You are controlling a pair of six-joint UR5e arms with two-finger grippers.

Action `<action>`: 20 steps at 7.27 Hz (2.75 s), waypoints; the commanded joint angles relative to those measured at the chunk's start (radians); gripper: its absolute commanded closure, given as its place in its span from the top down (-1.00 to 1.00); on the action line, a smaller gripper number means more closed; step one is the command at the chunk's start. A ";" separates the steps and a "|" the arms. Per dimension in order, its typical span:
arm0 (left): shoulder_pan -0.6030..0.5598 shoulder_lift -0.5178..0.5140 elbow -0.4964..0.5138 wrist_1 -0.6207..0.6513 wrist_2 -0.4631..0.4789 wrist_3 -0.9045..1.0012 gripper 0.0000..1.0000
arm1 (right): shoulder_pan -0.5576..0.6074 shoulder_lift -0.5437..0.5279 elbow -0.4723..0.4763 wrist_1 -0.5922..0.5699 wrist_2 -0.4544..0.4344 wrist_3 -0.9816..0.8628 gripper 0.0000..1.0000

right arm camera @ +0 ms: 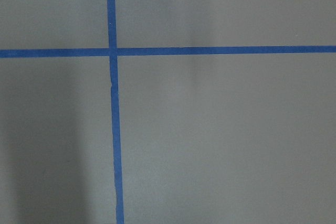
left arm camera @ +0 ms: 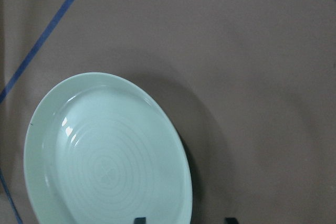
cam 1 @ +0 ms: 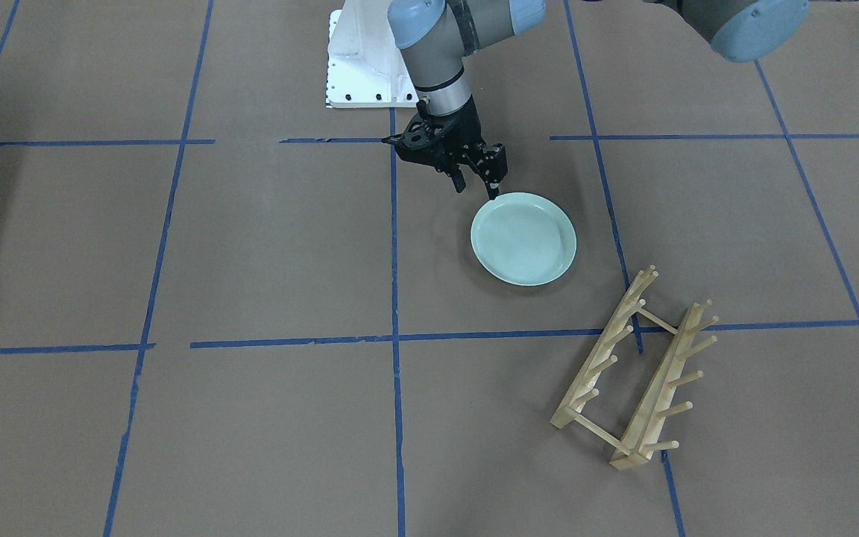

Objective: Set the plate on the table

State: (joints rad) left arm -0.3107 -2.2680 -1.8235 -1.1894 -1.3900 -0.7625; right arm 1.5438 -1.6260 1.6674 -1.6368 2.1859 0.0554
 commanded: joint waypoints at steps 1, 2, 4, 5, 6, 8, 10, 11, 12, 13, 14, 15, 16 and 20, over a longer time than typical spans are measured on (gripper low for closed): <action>-0.138 0.031 -0.138 -0.146 -0.070 -0.023 1.00 | -0.001 0.000 0.000 0.000 0.000 0.001 1.00; -0.266 0.037 -0.145 -0.221 -0.243 -0.021 1.00 | 0.001 0.000 0.000 0.000 0.000 0.000 1.00; -0.491 0.036 -0.157 -0.249 -0.464 0.014 1.00 | 0.001 0.000 0.000 0.000 0.000 0.000 1.00; -0.592 0.041 -0.158 -0.249 -0.512 0.021 1.00 | -0.001 0.000 0.000 0.000 0.000 0.000 1.00; -0.710 0.138 -0.155 -0.259 -0.583 0.157 1.00 | -0.001 0.000 0.000 0.000 0.000 0.001 1.00; -0.938 0.301 -0.114 -0.262 -0.708 0.411 1.00 | -0.001 0.000 0.000 0.000 0.000 0.000 1.00; -1.176 0.457 0.061 -0.283 -0.907 0.784 1.00 | -0.001 0.000 0.000 0.000 0.000 0.000 1.00; -1.230 0.561 0.120 -0.288 -0.937 0.925 1.00 | -0.001 0.000 0.000 0.000 0.000 0.000 1.00; -1.284 0.650 0.166 -0.370 -0.939 1.009 1.00 | -0.001 0.000 0.000 0.000 0.000 0.001 1.00; -1.327 0.692 0.250 -0.468 -0.939 1.022 1.00 | -0.001 0.000 0.000 0.000 0.000 0.000 1.00; -1.329 0.721 0.321 -0.485 -0.939 1.022 1.00 | -0.001 0.000 0.000 0.000 0.000 0.001 1.00; -1.329 0.726 0.320 -0.490 -0.937 1.013 1.00 | -0.001 0.000 0.000 0.000 0.000 0.000 1.00; -1.329 0.726 0.317 -0.484 -0.937 1.009 1.00 | -0.001 0.000 0.000 0.000 0.000 0.001 1.00; -1.329 0.719 0.262 -0.464 -0.934 1.006 1.00 | -0.001 0.000 0.000 0.000 0.000 0.000 1.00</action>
State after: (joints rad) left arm -1.6398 -1.5472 -1.5332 -1.6663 -2.3247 0.2443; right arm 1.5436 -1.6260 1.6675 -1.6371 2.1859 0.0557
